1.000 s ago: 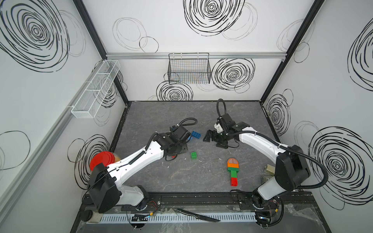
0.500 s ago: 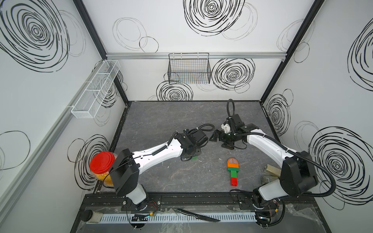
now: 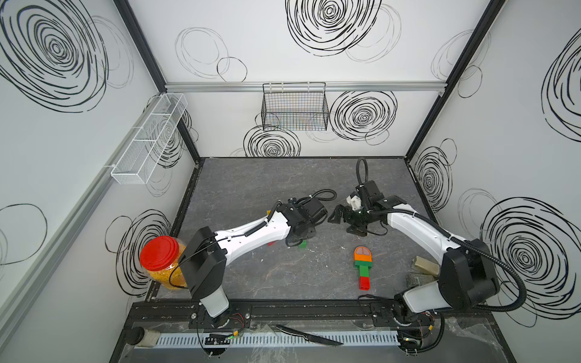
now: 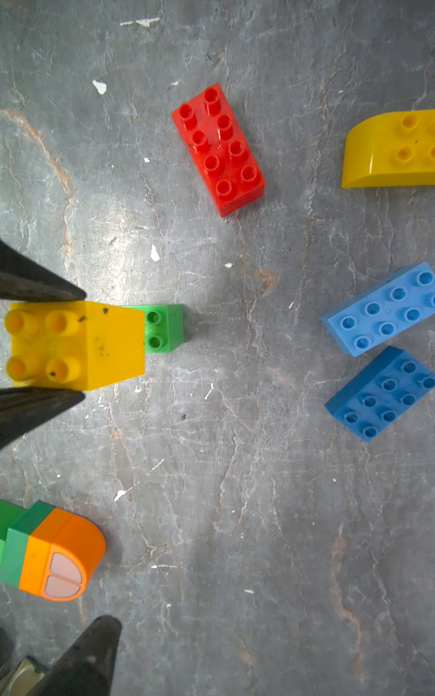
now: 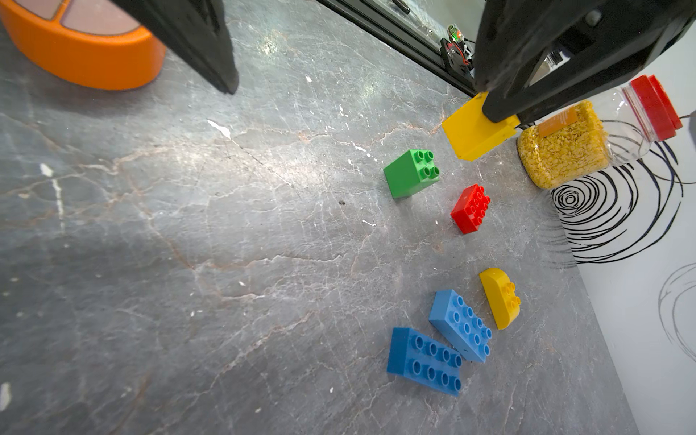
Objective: Assemble an ice cream with lego
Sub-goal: Assemble the lego brick with the lego brick.
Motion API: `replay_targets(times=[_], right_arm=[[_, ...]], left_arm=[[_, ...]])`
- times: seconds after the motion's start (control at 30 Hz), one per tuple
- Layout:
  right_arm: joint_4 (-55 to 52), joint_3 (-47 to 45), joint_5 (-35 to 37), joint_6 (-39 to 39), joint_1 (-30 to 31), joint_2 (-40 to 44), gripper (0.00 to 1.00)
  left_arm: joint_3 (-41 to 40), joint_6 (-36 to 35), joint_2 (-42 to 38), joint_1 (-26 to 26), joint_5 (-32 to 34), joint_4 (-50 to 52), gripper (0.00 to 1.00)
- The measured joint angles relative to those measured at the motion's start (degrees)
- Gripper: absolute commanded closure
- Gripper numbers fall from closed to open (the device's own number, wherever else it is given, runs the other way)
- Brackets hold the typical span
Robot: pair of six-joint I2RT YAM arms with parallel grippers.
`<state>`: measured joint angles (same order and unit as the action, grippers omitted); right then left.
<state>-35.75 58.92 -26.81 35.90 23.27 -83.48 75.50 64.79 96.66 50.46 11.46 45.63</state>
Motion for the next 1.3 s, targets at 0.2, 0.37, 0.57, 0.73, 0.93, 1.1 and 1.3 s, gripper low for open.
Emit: replay_targets(times=[0.2, 0.37, 0.57, 0.73, 0.93, 1.1, 1.3], right_arm=[[0.02, -0.04, -0.37, 0.0, -0.17, 0.0, 0.0], [0.0, -0.39, -0.48, -0.07, -0.46, 0.11, 0.0], [0.0, -0.55, -0.57, -0.22, -0.7, 0.2, 0.0], [0.02, -0.59, -0.59, -0.24, -0.92, 0.2, 0.0], [0.0, -0.66, -0.61, -0.26, -0.96, 0.2, 0.0], [0.0, -0.85, -0.63, -0.26, -0.96, 0.2, 0.0], [0.0, -0.96, -0.63, -0.42, -1.03, 0.81, 0.0]], left_arm=[[0.04, -0.5, 1.44, -0.28, -0.04, 0.0, 0.84], [0.07, -0.81, 2.03, -0.31, -0.07, 0.0, 0.84], [0.24, -1.2, 2.25, -0.59, -0.26, -0.07, 0.84], [0.85, -1.75, 3.1, -0.74, -0.52, -0.07, 0.84], [0.96, -2.01, 3.41, -0.74, -0.85, -0.07, 0.84], [0.96, -2.05, 3.43, -0.74, -0.94, -0.09, 0.84], [0.96, -2.32, 4.2, -0.74, -0.9, -0.07, 0.85]])
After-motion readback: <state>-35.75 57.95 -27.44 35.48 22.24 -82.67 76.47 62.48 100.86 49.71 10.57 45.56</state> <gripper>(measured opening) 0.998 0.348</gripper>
